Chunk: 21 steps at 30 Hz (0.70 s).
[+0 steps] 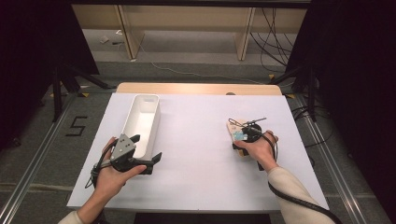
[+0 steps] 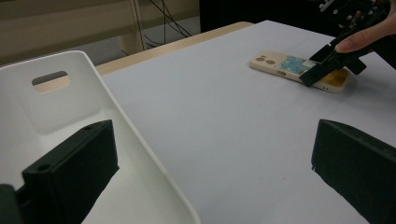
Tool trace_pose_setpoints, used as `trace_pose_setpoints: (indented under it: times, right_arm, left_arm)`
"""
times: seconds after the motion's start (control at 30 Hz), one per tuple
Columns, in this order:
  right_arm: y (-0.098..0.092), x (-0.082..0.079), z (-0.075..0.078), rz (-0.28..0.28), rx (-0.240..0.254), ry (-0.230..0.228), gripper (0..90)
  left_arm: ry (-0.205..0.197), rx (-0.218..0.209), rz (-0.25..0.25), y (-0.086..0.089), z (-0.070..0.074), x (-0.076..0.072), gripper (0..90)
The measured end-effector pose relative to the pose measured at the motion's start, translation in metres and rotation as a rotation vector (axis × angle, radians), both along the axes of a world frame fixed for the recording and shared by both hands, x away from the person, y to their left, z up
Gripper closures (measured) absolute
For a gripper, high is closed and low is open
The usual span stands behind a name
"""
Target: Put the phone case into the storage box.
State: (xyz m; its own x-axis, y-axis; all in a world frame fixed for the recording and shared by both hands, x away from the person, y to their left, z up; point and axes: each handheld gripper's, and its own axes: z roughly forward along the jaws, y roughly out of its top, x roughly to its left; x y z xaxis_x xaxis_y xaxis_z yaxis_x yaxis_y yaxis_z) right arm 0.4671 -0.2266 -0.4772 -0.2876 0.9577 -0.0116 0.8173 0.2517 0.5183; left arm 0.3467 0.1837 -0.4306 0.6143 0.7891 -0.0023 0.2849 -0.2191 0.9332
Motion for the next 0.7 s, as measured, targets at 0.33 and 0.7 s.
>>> trace_pose_setpoints:
  times: [0.33,0.7]
  right_arm:
    - [0.002,-0.002,0.003,0.004,0.034,0.002,11.6]
    - [0.007,-0.008,0.015,0.046,0.078,-0.082,11.7]
  left_arm:
    - [-0.003,-0.003,0.002,0.001,0.001,0.0,0.0]
    - [-0.006,-0.007,0.005,0.001,0.001,0.0,0.0]
